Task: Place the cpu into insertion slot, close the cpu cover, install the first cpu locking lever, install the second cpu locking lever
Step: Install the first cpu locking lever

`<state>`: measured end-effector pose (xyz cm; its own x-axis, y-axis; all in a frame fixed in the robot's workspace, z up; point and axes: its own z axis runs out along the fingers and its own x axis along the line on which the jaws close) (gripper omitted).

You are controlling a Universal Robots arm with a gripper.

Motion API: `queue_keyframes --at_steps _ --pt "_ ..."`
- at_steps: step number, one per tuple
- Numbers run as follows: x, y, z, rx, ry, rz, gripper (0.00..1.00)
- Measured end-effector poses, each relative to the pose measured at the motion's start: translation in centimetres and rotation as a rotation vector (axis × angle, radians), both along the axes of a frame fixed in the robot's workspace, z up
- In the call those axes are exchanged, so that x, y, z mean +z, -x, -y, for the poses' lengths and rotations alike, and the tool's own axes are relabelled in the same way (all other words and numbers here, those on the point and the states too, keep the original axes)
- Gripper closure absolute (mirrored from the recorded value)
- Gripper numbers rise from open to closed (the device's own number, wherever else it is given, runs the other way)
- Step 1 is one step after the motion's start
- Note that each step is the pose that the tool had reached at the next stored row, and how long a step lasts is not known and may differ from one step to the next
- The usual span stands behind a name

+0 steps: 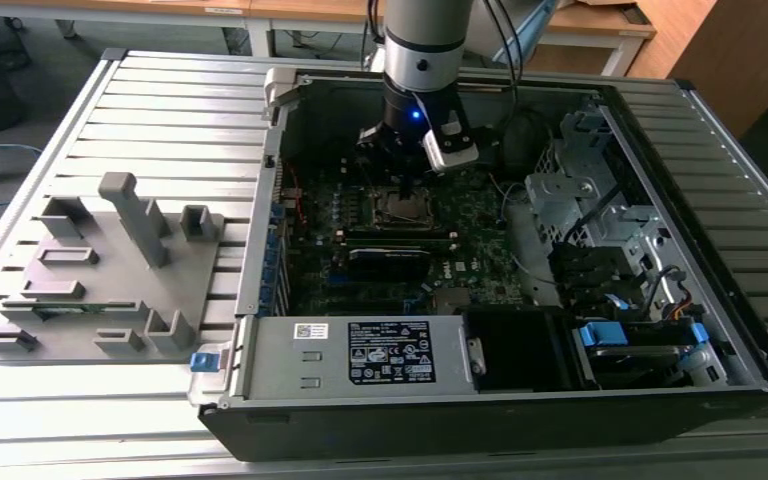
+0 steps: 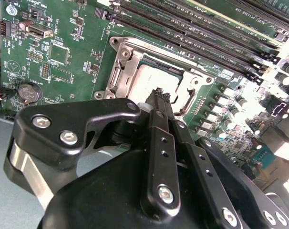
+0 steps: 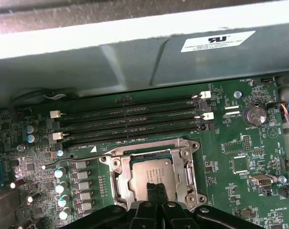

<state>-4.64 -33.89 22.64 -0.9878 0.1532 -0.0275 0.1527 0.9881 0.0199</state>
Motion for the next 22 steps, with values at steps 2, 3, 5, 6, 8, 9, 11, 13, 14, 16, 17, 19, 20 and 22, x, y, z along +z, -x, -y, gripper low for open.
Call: queue_keyframes --at_steps 2,3,5,6,8,9,11,13,14,16,17,19,20,22 --pt "0.06 0.00 0.00 0.000 0.0004 -0.0002 0.89" --pt "0.09 0.00 0.00 0.000 0.0004 -0.0002 0.89" --pt "0.16 0.00 0.00 0.000 0.0000 0.0000 0.89" --pt "0.21 0.00 0.00 0.000 0.0000 -0.0001 0.89" --pt "0.22 0.00 0.00 0.000 0.0000 0.0000 0.89" --pt "0.24 0.00 0.00 0.000 0.0002 -0.0001 0.89" --pt "0.30 0.00 0.00 0.000 0.0004 -0.0002 0.89" --pt "0.33 0.00 0.00 0.000 -0.0002 0.0001 0.89" --pt "0.34 0.00 0.00 0.000 0.0000 0.0000 0.89" --pt "0.34 0.00 0.00 0.000 0.0000 -0.0001 0.89" --pt "0.34 0.00 0.00 0.000 0.0000 0.0000 0.89" --pt "0.41 0.00 0.00 0.000 0.0000 0.0000 0.89" --pt "0.47 0.00 0.00 0.000 0.0000 0.0000 0.89" --pt "0.47 0.00 0.00 0.000 0.0000 0.0000 0.89"
